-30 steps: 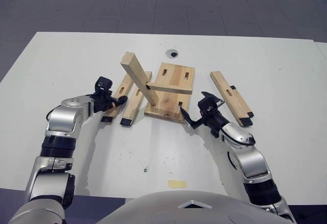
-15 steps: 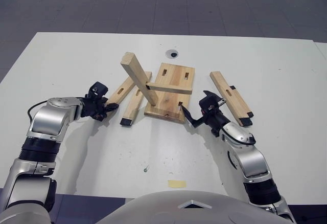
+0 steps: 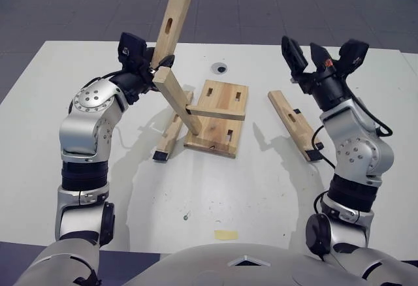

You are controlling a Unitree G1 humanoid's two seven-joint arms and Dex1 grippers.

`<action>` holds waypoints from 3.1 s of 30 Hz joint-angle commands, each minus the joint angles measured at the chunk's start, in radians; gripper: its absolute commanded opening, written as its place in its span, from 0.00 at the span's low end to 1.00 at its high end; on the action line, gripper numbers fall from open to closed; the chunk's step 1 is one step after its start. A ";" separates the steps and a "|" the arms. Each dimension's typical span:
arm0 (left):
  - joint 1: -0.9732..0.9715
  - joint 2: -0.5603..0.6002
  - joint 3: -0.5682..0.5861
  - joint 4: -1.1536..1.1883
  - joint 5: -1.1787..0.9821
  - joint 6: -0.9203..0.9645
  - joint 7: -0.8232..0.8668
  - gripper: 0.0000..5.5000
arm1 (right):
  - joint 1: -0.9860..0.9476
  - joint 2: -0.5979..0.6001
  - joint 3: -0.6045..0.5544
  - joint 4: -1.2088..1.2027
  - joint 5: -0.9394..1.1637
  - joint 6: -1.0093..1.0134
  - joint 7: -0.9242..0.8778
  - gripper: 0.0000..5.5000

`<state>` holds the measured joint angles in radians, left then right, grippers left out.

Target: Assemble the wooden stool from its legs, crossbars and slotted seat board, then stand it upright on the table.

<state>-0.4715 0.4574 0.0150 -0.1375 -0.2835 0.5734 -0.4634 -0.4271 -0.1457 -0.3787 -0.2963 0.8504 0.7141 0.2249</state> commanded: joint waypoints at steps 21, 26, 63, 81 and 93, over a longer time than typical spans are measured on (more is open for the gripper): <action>0.044 -0.022 -0.211 -0.129 0.129 -0.165 -0.151 0.37 | -0.098 0.035 0.079 0.124 0.363 0.069 -0.107 0.98; 0.040 -0.020 -0.222 -0.134 0.132 -0.167 -0.163 0.37 | -0.126 0.040 0.110 0.159 0.359 0.076 -0.084 0.83; -0.073 0.068 0.142 -0.134 -0.182 0.108 -0.187 0.76 | 0.021 0.007 -0.008 0.025 0.315 -0.092 -0.234 0.18; 0.085 0.316 0.046 -0.322 -0.523 0.314 -0.538 0.75 | 0.138 -0.116 -0.042 -0.007 0.289 -0.099 -0.232 0.18; 0.075 0.219 -0.033 -0.319 -0.491 0.279 -0.426 0.43 | 0.269 -0.242 0.054 -0.130 0.026 -0.121 -0.171 0.18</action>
<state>-0.4029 0.7169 0.0277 -0.4585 -0.8098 0.8546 -0.9364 -0.1928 -0.3439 -0.3606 -0.3686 0.9581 0.6114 0.0290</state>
